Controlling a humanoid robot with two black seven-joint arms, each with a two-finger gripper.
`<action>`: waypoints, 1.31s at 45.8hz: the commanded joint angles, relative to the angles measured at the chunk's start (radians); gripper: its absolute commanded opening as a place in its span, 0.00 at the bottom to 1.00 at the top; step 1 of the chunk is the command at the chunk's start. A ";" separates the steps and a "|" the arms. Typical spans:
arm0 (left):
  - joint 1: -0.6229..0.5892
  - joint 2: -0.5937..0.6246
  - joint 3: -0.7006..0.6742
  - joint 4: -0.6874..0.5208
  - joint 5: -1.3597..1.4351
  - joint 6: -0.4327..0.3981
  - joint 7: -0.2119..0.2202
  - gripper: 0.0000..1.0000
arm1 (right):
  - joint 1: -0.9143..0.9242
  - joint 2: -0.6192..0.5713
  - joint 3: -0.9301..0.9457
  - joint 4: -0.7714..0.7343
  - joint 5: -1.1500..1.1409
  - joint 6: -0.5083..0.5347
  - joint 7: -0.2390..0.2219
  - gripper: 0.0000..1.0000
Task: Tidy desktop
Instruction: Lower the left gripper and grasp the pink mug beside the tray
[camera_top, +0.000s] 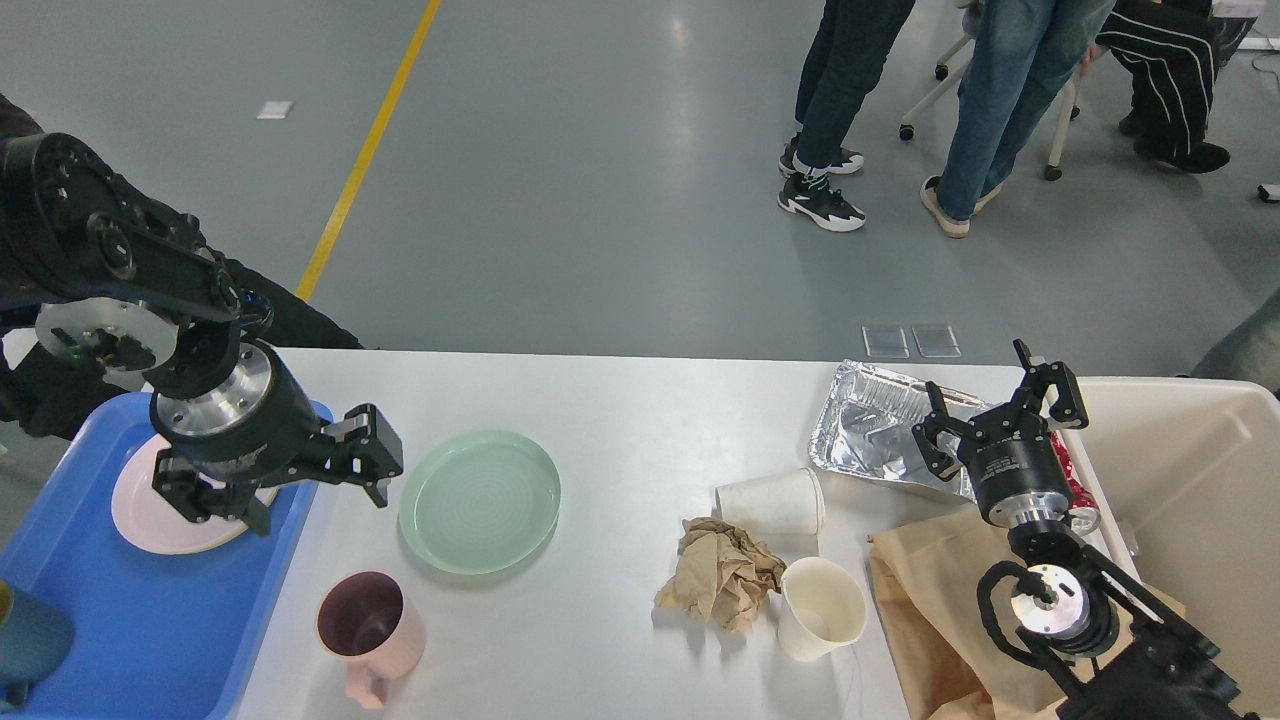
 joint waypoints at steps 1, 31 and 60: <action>0.137 0.067 -0.027 0.012 0.056 0.127 0.004 0.94 | 0.001 0.000 0.000 0.000 0.000 0.000 0.000 1.00; 0.676 0.052 -0.124 0.328 0.072 0.274 0.010 0.94 | 0.001 0.002 0.000 0.000 0.000 0.000 0.000 1.00; 0.740 0.049 -0.167 0.351 0.101 0.303 0.075 0.00 | 0.001 0.000 0.000 0.000 0.000 0.000 0.000 1.00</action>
